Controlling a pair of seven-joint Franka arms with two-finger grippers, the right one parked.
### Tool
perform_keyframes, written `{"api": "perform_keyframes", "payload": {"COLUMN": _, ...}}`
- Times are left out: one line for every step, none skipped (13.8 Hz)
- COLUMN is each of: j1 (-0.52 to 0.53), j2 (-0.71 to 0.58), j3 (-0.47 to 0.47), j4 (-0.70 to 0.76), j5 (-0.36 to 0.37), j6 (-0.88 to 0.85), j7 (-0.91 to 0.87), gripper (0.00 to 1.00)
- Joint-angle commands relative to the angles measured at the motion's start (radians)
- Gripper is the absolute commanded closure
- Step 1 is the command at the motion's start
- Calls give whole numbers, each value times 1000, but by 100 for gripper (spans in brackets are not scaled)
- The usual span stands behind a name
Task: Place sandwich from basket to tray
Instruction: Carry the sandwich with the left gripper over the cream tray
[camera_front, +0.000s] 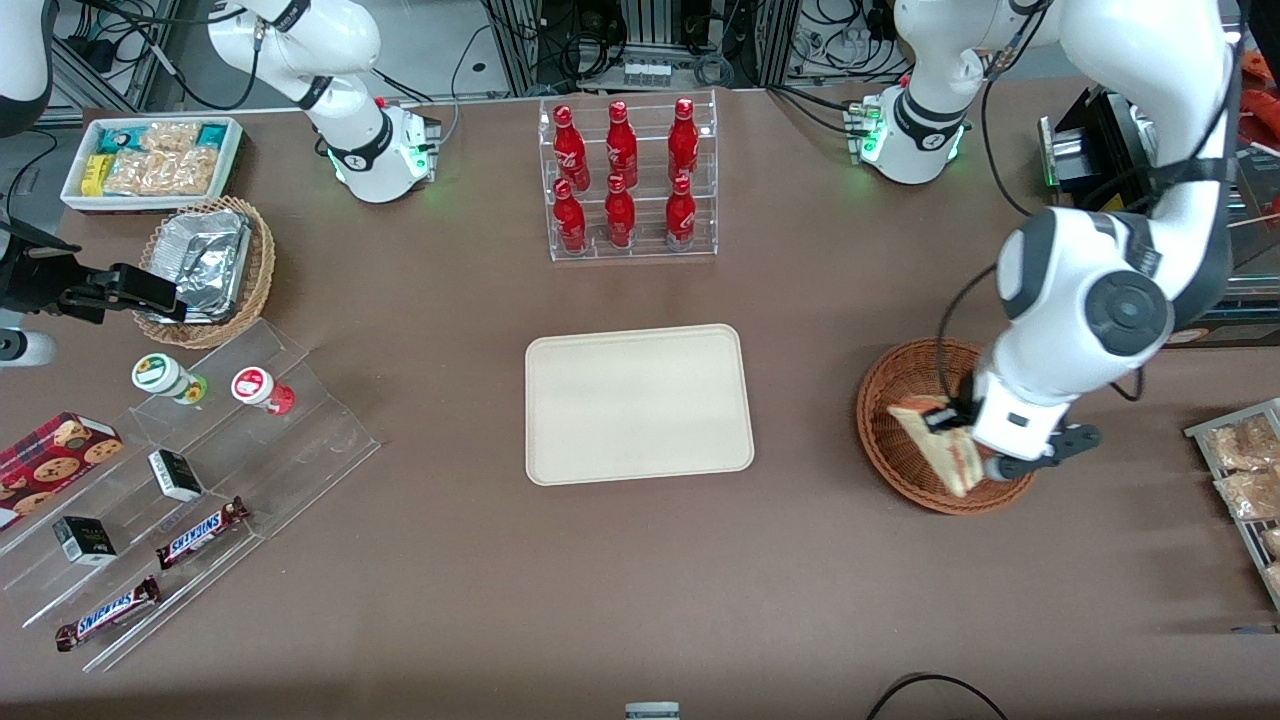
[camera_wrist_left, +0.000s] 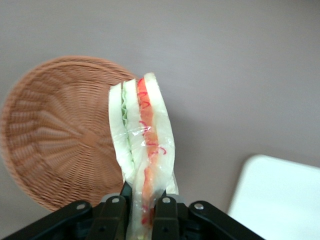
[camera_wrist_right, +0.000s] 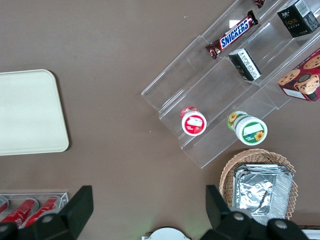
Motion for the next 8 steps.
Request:
{"api": "perform_keyframes", "payload": {"j1": -153, "j2": 39, "j3": 8, "j4": 57, "j5": -2, "j6": -13, "j7": -38, "gripper": 92}}
{"api": "perform_keyframes", "payload": {"j1": -196, "j2": 61, "j3": 8, "j4": 84, "j5": -8, "j6": -4, "j7": -53, "gripper": 92}}
{"api": "perform_keyframes", "payload": {"j1": -240, "j2": 96, "j3": 6, "j4": 130, "j5": -12, "j6": -2, "j7": -65, "gripper": 92}}
{"api": "perform_keyframes", "payload": {"j1": -280, "j2": 125, "j3": 8, "j4": 175, "j5": -12, "j6": -1, "j7": -82, "gripper": 92}}
{"api": "perform_keyframes", "payload": {"j1": -319, "j2": 151, "j3": 6, "j4": 206, "j5": -12, "j6": -1, "j7": -115, "gripper": 92}}
{"api": "perform_keyframes", "payload": {"j1": -345, "j2": 177, "j3": 6, "j4": 232, "j5": -13, "j6": -1, "j7": -133, "gripper": 92}}
{"api": "perform_keyframes", "payload": {"j1": -371, "j2": 203, "j3": 6, "j4": 262, "j5": -13, "j6": -1, "j7": -133, "gripper": 92}}
{"api": "perform_keyframes", "payload": {"j1": -401, "j2": 234, "j3": 6, "j4": 290, "j5": -13, "j6": 1, "j7": -134, "gripper": 92}}
